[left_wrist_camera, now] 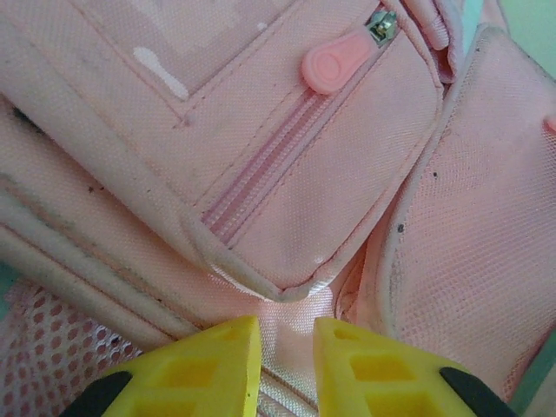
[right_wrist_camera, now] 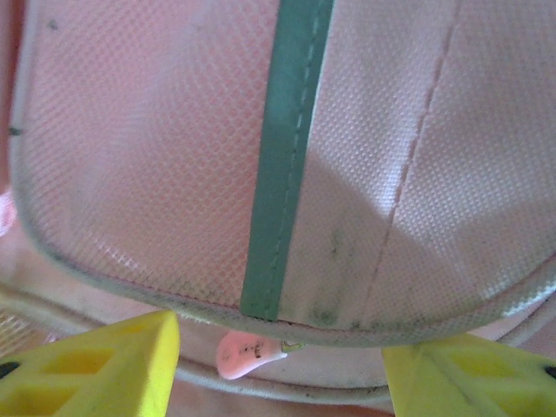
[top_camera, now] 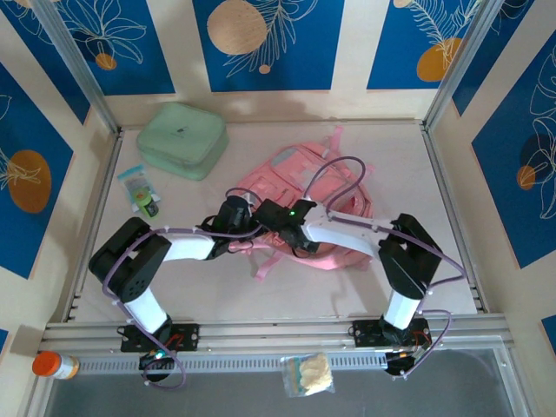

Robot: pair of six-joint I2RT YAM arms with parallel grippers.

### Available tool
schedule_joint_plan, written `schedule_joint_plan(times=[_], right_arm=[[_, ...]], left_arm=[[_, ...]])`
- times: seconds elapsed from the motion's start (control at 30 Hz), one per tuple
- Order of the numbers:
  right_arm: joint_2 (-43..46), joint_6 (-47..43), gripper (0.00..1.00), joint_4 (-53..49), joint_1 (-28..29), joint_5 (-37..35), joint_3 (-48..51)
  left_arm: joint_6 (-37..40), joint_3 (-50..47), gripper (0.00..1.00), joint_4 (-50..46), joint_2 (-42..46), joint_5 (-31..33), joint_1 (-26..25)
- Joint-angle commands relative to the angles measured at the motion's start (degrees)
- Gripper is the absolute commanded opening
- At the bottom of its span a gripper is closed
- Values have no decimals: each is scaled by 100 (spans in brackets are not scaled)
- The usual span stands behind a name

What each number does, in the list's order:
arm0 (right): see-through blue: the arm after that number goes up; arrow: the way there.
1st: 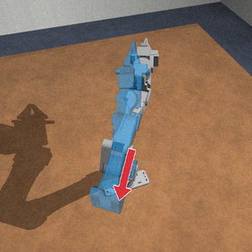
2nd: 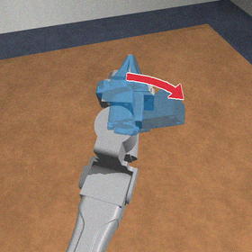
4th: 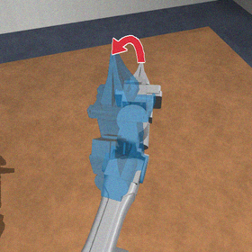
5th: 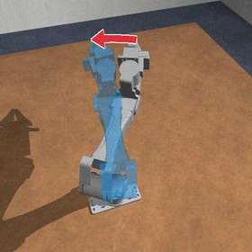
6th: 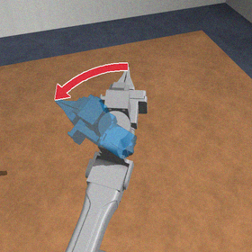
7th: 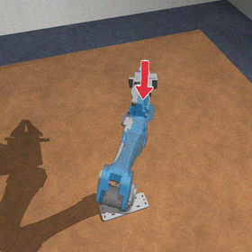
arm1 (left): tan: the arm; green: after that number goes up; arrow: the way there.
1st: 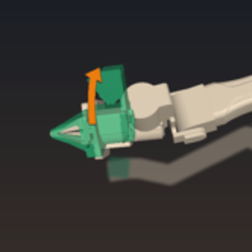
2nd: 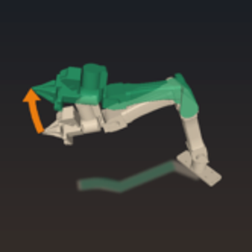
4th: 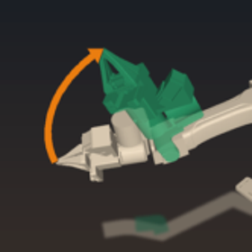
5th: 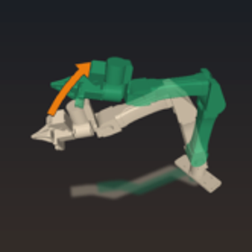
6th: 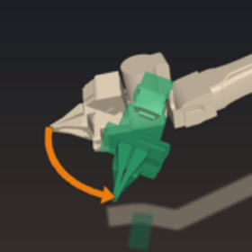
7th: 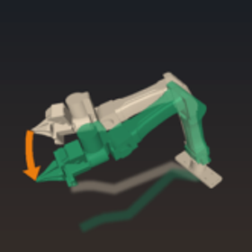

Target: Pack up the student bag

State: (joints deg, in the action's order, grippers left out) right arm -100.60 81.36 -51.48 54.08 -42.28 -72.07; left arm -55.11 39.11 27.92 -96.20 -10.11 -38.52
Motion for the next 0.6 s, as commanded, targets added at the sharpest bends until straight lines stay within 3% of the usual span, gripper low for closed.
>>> schedule_joint_plan(times=[0.0, 0.17, 0.47, 0.57], right_arm=[[-301, 411, 63, -312, 85, -644, -263], [-599, 757, 63, -819, 263, -685, -329], [-204, 718, 45, -1390, 474, -844, 107], [-13, 357, 43, -970, 384, -663, 414]], left_arm=[[-55, -203, 24, -585, -142, -102, -131], [8, -185, 23, -755, -39, 83, -137], [95, -112, 22, -906, -109, 259, -102], [126, -62, 22, -948, -110, 235, -101]])
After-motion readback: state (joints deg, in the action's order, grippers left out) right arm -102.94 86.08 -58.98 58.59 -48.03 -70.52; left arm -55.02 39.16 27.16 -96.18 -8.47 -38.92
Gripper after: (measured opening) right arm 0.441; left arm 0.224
